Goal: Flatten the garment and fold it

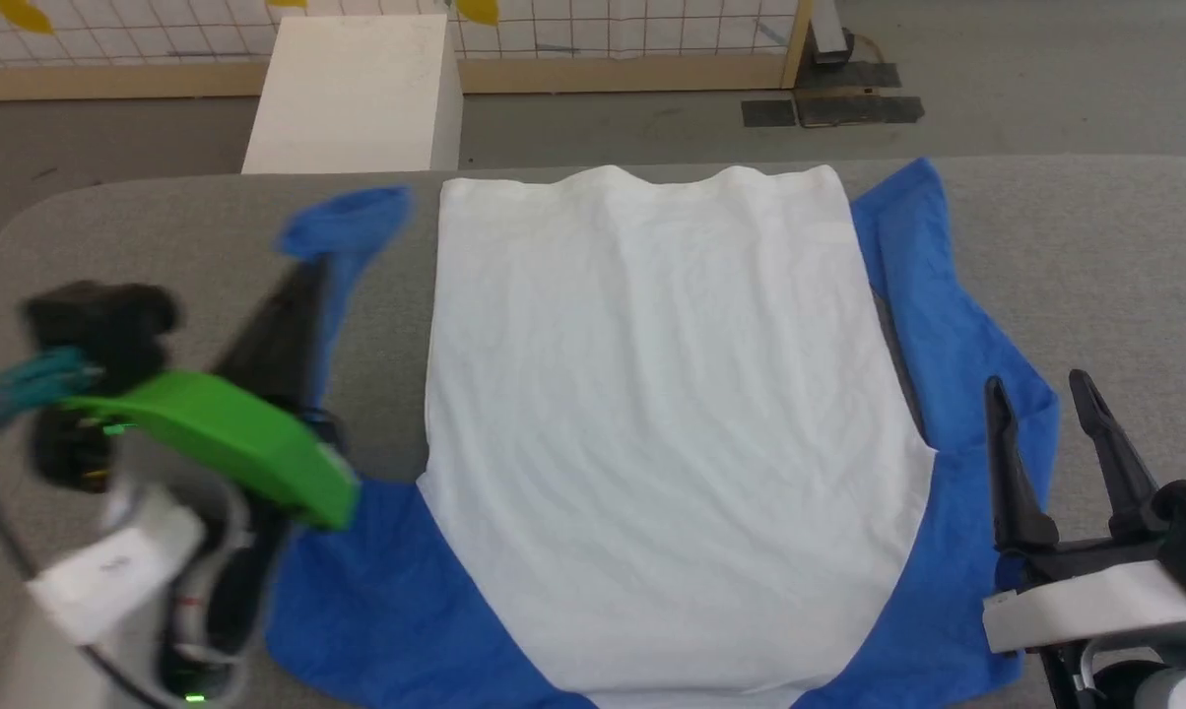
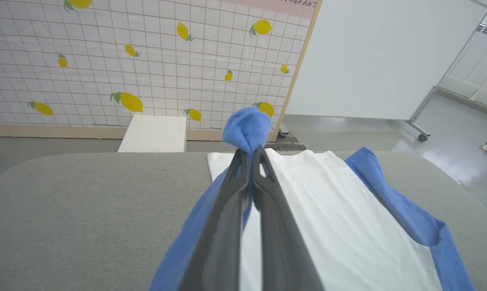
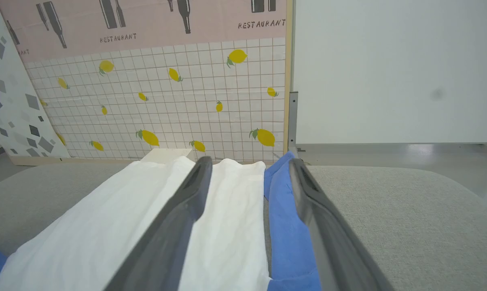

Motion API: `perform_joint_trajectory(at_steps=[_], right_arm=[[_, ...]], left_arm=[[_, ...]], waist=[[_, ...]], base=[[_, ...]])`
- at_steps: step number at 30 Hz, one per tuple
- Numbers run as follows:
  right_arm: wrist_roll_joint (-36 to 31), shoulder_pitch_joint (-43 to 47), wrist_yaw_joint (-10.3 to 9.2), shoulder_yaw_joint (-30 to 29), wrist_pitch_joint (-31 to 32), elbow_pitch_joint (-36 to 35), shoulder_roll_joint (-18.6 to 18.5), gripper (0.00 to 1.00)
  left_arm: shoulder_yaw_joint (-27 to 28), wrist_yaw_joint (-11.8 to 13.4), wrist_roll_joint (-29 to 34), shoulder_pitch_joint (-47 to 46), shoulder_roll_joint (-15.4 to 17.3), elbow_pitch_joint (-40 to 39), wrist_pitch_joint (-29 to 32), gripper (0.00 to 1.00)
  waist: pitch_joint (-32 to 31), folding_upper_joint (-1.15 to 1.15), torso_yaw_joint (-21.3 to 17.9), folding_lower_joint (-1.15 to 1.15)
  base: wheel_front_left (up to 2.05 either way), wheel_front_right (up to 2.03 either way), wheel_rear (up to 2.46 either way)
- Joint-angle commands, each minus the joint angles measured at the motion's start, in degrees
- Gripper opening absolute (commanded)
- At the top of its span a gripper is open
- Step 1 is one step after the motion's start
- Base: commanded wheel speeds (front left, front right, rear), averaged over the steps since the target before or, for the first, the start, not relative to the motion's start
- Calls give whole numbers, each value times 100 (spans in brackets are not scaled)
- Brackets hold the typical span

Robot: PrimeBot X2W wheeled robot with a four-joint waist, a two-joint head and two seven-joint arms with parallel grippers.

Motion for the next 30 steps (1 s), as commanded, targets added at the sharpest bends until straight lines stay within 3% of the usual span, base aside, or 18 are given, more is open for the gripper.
perform_joint_trajectory(at_steps=[1,5,10,14,15,25,30], right_arm=[[42,76,-9,4,1,-1,4,100],[64,98,-9,31,-7,25,4,100],[98,72,-9,23,-43,65,4,100],[130,41,-9,81,-70,107,4,100],[177,19,-9,119,-110,170,4,100],[263,-119,-9,299,-225,309,4,100],[305,-222,-9,395,-267,353,4,100]], left_arm=[[-227,-38,41,-172,-188,3,-27,0],[-1188,-140,197,-419,-856,314,-85,0],[-2365,-451,214,-609,-1631,1194,-195,0],[-2865,-587,36,-742,-1821,1909,-331,0],[-3169,-615,29,-908,-1865,2454,-475,0],[-4124,-454,-236,-1498,-1887,3457,-1066,0],[-4660,-350,-109,-1901,-1888,4039,-1037,0]], waist=[[-15,0,-83,1],[21,0,-223,1],[83,0,-489,1],[157,0,-695,1],[218,0,-865,1],[553,0,-1311,1],[709,0,-1526,1]], base=[[0,0,0],[0,0,0],[0,0,0],[0,0,0],[0,0,0],[0,0,0],[0,0,0]])
